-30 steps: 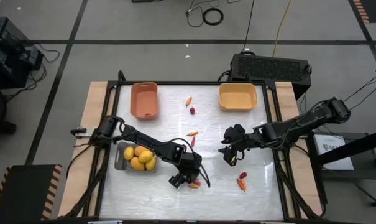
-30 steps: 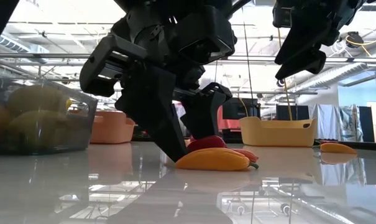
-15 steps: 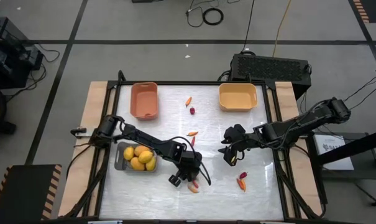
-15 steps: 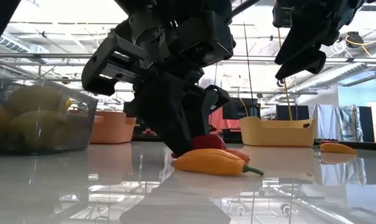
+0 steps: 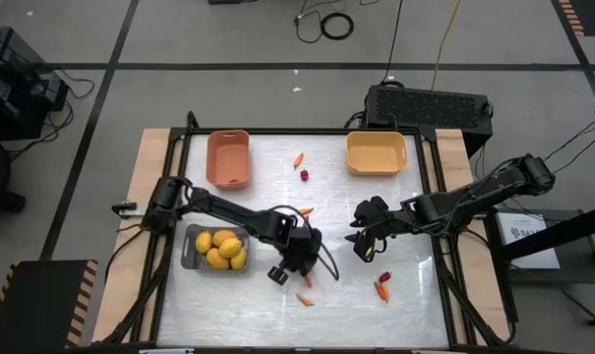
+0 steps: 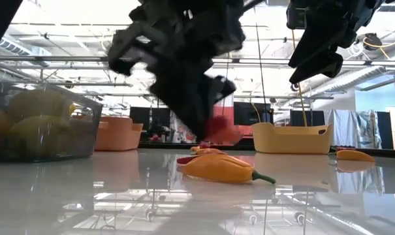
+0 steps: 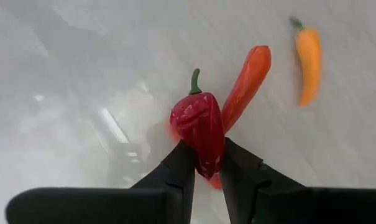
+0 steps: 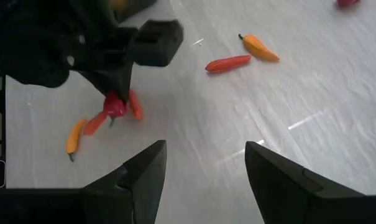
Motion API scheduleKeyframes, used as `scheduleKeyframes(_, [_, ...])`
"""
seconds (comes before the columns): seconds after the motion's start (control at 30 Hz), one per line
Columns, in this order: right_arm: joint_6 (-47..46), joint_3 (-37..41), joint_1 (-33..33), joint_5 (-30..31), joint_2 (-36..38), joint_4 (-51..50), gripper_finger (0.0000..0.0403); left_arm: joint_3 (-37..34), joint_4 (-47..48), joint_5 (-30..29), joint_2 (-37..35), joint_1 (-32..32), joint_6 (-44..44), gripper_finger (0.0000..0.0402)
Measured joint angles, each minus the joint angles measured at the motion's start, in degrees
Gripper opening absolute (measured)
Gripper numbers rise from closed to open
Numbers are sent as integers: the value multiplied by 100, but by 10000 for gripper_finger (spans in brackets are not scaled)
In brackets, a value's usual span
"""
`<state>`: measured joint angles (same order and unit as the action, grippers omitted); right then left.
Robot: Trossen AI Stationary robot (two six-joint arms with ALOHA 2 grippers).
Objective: Sort produce into baskets
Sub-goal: Put the red bell pepper into the orange bin
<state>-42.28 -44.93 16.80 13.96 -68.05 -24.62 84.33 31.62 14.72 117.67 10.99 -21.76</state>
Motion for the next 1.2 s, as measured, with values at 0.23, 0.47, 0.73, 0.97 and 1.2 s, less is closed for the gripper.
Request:
scheduleKeyframes(0.23, [40, -2, 0, 1, 2, 44, 210, 101, 33, -6, -165, -128, 18, 67])
scheduleKeyframes(0.47, [75, -4, 0, 0, 2, 40, 210, 46, 120, -83, 60, -20, 184, 66])
scheduleKeyframes(0.73, [119, -4, 0, 0, 2, 35, 210, 51, -47, -175, 65, -33, 371, 98])
scheduleKeyframes(0.97, [147, -4, 0, 0, 2, 34, 210, 51, -111, -291, 63, -38, 496, 142])
scheduleKeyframes(1.2, [163, -4, 0, 0, 2, 35, 210, 51, -259, -306, 63, -6, 492, 146])
